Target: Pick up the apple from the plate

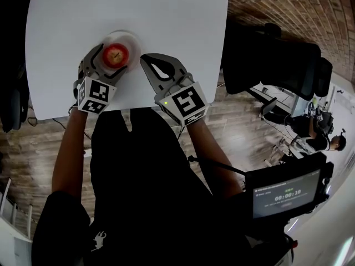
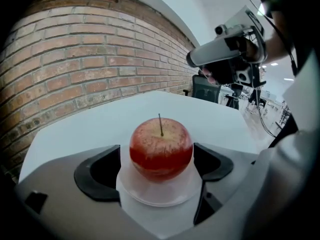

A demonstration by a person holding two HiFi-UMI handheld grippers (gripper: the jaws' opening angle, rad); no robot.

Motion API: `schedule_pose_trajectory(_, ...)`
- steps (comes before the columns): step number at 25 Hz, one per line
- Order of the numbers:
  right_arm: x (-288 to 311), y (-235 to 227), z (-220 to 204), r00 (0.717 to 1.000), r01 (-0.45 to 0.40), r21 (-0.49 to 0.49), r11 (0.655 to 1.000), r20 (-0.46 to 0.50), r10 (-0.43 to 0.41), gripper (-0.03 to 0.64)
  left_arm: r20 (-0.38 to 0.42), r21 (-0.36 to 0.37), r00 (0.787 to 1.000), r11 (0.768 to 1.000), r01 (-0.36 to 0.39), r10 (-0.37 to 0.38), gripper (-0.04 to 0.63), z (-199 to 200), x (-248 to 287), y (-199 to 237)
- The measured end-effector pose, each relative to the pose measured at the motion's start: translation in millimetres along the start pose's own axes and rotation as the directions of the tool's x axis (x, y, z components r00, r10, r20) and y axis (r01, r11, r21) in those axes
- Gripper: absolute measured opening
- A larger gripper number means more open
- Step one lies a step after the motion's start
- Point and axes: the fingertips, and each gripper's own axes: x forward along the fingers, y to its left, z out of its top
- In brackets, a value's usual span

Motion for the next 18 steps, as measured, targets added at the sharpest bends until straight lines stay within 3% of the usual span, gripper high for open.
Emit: schedule_pose_trajectory(18,-6.8,-11.9,-3.2,1.0,0.025,0.021,0.999,0.001,-0.025,0.005,-0.029,0.03,0.999,0.999,0.026,-0.025,0.445,1.0,17.4,-4.6)
